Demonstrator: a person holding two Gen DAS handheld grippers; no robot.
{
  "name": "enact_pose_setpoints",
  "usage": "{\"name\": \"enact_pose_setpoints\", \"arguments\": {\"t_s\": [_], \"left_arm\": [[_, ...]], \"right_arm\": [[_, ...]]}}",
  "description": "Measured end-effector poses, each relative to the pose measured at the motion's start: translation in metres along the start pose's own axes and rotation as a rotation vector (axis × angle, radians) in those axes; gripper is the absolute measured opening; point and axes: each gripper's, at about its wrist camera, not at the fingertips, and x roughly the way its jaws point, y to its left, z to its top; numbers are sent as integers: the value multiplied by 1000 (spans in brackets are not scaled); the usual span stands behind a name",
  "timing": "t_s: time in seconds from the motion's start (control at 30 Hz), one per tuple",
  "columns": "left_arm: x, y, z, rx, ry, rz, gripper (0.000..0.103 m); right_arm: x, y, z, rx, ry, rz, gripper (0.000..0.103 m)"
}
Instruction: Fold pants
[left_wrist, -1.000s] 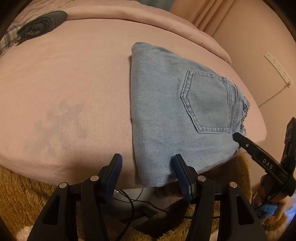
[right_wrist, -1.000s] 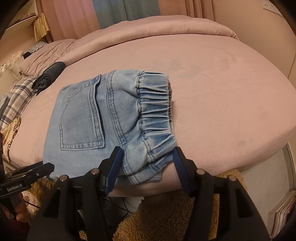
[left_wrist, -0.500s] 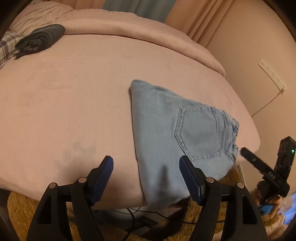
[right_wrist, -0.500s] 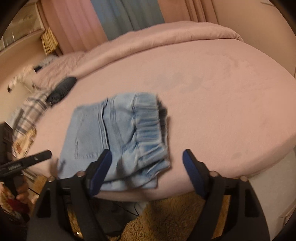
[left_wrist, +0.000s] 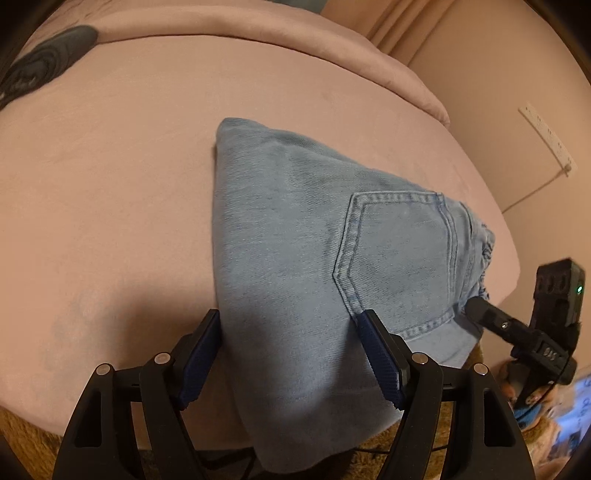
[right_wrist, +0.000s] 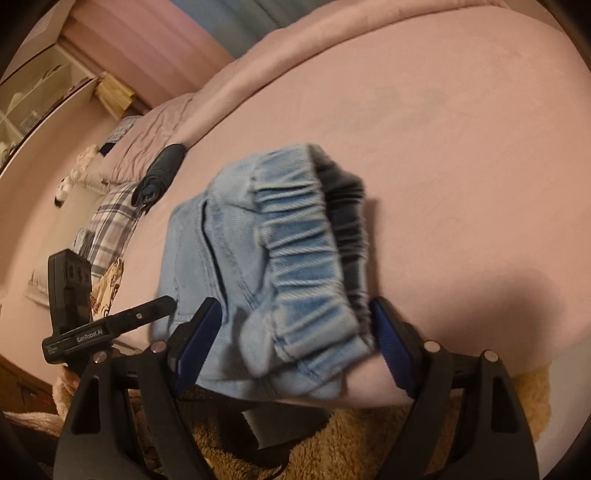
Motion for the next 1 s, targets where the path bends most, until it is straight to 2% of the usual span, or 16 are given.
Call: {"name": "enact_pose_setpoints", "arguments": {"t_s": [0.13, 0.3, 0.47, 0.67, 0.73, 0.83, 0.93, 1.0], "left_arm": [[5, 4, 7, -21, 11, -33, 77], [14, 3, 16, -23, 22, -50, 77], [14, 8, 18, -39, 10, -59, 77], [5, 8, 9, -36, -18, -50, 55], [-1, 6, 9, -35, -36, -43, 40], [-7, 0, 11, -21, -63, -23, 26], [-12, -4, 13, -10, -78, -16, 21], [-19, -6, 15, -7, -94, -35, 20]], "right_arm": [[13, 6, 6, -5, 20, 25, 83], [29, 0, 18, 43, 45, 123, 83], [35, 10, 20, 9, 52, 99, 83], [30, 14, 15, -2, 20, 43, 68], [29, 13, 15, -6, 14, 37, 63], [26, 14, 15, -13, -1, 13, 53], [18, 23, 16, -49, -42, -18, 42], [11, 29, 18, -70, -73, -29, 39]]}}
